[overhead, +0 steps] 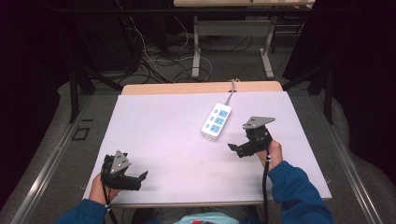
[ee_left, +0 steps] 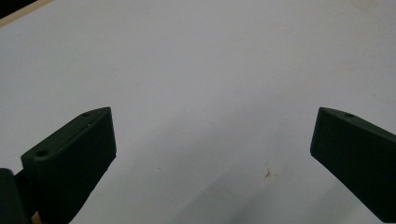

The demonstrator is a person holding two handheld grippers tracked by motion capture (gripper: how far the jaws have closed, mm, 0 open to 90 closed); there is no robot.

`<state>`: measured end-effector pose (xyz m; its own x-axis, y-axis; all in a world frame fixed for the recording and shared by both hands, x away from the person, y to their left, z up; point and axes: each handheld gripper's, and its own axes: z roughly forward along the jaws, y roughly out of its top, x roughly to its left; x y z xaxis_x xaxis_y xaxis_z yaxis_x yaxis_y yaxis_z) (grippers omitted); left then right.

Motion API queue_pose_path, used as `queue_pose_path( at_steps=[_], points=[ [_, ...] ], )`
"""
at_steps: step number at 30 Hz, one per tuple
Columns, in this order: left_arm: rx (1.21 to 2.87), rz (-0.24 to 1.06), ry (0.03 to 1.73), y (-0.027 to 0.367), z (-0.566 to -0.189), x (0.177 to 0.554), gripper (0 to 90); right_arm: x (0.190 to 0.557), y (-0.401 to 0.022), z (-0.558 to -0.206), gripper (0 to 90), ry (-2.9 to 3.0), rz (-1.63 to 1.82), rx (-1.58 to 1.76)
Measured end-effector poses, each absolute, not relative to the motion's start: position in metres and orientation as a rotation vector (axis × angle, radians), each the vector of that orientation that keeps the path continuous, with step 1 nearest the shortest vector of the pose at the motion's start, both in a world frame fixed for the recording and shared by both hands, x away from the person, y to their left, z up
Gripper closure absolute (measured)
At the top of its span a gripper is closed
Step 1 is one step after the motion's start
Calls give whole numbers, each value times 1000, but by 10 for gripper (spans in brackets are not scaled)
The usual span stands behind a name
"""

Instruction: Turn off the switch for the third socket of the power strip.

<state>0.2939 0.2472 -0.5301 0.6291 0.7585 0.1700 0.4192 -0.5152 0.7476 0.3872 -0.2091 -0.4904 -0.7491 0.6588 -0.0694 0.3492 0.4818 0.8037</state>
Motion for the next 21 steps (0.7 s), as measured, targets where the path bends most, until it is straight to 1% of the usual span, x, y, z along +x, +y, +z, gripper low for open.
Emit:
queue_pose_path(
  at_steps=[3, 4, 9, 11, 12, 18, 21],
  points=[
    [2171, 625, 920, 247, -530, 293, 2, 390, -208, -490, 16, 2374, 1147, 850],
    [2175, 642, 910, 247, -529, 293, 2, 391, -207, -490, 16, 2366, 1150, 852],
    [2167, 625, 922, 247, -530, 293, 2, 399, -205, -490, 17, 2374, 1152, 862],
    [2169, 639, 917, 247, -530, 294, 2, 403, -204, -491, 18, 2377, 1145, 861],
    [2168, 624, 917, 246, -530, 294, 2, 404, -204, -491, 17, 2378, 1145, 858],
    [2174, 640, 914, 247, -529, 293, 2, 414, -198, -491, 19, 2384, 1129, 859],
    [2169, 622, 916, 246, -531, 294, 2, 417, -196, -491, 19, 2379, 1141, 860]
  ],
)
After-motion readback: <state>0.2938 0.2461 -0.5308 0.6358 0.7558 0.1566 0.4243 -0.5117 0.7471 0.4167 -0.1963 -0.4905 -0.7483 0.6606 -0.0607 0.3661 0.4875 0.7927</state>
